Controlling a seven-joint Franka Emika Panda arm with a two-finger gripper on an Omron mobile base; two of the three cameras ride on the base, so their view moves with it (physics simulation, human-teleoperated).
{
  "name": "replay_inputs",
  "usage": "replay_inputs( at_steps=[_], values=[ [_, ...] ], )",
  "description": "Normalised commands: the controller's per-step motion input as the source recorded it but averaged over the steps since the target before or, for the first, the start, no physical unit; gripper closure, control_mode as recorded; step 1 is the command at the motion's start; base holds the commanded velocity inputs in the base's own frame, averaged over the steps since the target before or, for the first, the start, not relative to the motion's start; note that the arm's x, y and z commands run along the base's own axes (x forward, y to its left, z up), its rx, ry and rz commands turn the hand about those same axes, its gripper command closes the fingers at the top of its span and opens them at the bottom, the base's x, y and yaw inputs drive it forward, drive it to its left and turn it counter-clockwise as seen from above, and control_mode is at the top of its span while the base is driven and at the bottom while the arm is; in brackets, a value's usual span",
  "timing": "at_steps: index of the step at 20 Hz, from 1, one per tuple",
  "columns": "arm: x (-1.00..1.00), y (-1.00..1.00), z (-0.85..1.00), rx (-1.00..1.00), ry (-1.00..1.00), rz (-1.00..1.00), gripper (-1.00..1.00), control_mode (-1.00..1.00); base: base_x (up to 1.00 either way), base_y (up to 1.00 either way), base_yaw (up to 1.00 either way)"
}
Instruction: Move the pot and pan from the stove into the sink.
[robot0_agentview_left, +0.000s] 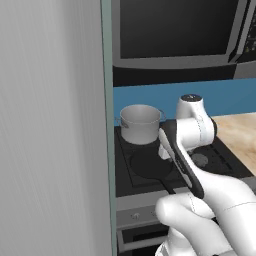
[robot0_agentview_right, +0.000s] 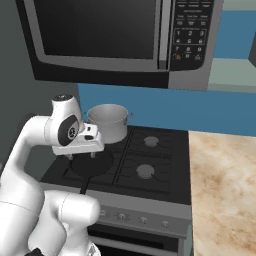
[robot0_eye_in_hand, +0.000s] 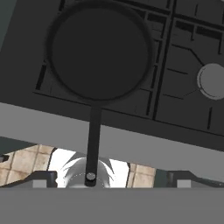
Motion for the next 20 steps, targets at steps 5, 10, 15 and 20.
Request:
replay_inputs(
  at_steps=[5, 10, 15, 20],
  values=[
    [0.0, 0.08, -0.48, 0.0, 0.02, 0.04, -1.0, -1.0, 0.0, 0.0, 0.0],
    [0.0, 0.08, -0.51, 0.0, 0.01, 0.03, -1.0, -1.0, 0.0, 0.0, 0.0],
    [0.05, 0.07, -0.51, 0.0, 0.01, 0.02, -1.0, -1.0, 0.0, 0.0, 0.0],
    [0.15, 0.07, -0.49, 0.0, 0.0, 0.01, -1.0, -1.0, 0.0, 0.0, 0.0]
  ],
)
